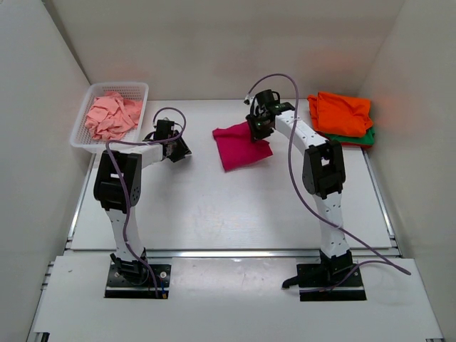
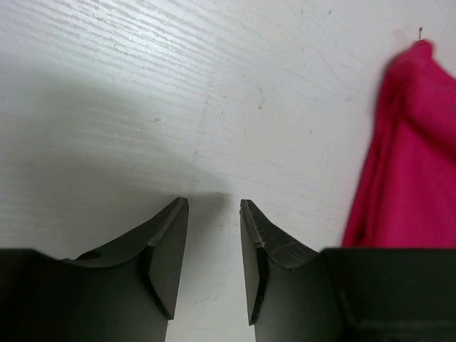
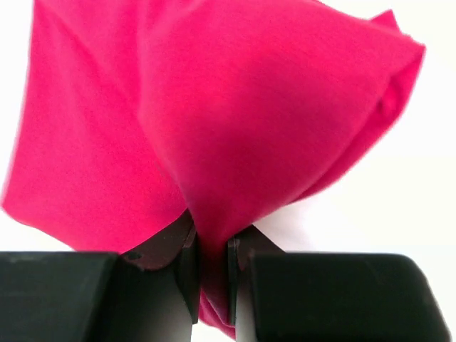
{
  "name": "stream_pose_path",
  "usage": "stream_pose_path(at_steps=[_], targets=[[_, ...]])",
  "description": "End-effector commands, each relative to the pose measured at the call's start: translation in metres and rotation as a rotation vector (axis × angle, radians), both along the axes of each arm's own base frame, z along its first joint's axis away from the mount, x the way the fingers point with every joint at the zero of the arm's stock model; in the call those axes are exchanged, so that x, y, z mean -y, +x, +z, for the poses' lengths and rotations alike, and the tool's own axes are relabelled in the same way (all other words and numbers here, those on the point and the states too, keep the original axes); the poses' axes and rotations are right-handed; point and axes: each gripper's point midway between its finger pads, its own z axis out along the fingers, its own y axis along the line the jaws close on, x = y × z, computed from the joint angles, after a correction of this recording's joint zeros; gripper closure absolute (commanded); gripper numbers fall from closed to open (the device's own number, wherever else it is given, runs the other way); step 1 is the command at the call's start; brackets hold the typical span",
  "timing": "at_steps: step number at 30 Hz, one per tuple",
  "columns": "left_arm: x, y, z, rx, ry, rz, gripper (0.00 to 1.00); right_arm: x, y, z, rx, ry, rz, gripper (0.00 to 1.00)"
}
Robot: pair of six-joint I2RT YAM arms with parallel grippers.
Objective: Fold and stack the t-shirts
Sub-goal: Put the neatly folded tshirt into the corner of the board with the right arm
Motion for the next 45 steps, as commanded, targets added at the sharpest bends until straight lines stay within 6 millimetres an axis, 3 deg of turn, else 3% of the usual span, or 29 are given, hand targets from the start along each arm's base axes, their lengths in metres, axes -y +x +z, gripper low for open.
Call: stream_pose_path(at_steps=[1,3,4,8,12,16,19,21,22,23,29,36,45], targets=[[0.004,-0.008,0.023,0.016,-0.006,-0.034,0.53,0.048,0.024,0.05,0.185,-0.169,-0.004,1.0],[0.009,-0.013,0.019,0.001,-0.003,-0.057,0.53,0.071,0.033,0.047,0.222,-0.256,-0.012,1.0],[0.006,-0.013,0.022,0.005,0.002,-0.052,0.53,0.082,0.041,0.06,0.264,-0.278,-0.042,1.0],[0.006,-0.017,0.023,-0.001,0.009,-0.058,0.53,0.133,0.063,0.08,0.344,-0.356,-0.102,1.0],[0.003,-0.025,0.021,-0.014,0.017,-0.061,0.53,0.172,0.081,0.117,0.449,-0.415,-0.149,1.0],[0.001,-0.027,0.019,-0.02,0.017,-0.062,0.53,0.212,0.095,0.153,0.526,-0.414,-0.215,0.99],[0.002,-0.029,0.017,-0.021,0.025,-0.068,0.52,0.245,0.103,0.171,0.56,-0.374,-0.278,1.0],[0.001,-0.029,0.015,-0.025,0.032,-0.069,0.53,0.251,0.106,0.177,0.574,-0.322,-0.272,1.0],[-0.001,-0.03,0.013,-0.032,0.035,-0.066,0.52,0.272,0.105,0.185,0.586,-0.319,-0.305,1.0],[0.003,-0.032,0.013,-0.034,0.029,-0.078,0.53,0.281,0.104,0.188,0.588,-0.308,-0.317,1.0],[-0.002,-0.034,0.01,-0.039,0.046,-0.072,0.53,0.318,0.095,0.199,0.601,-0.156,-0.355,1.0],[-0.001,-0.041,0.003,-0.059,0.054,-0.078,0.52,0.32,0.094,0.246,0.71,-0.061,-0.313,1.0],[-0.002,-0.049,0.001,-0.074,0.054,-0.074,0.5,0.339,0.094,0.259,0.739,-0.03,-0.351,1.0]])
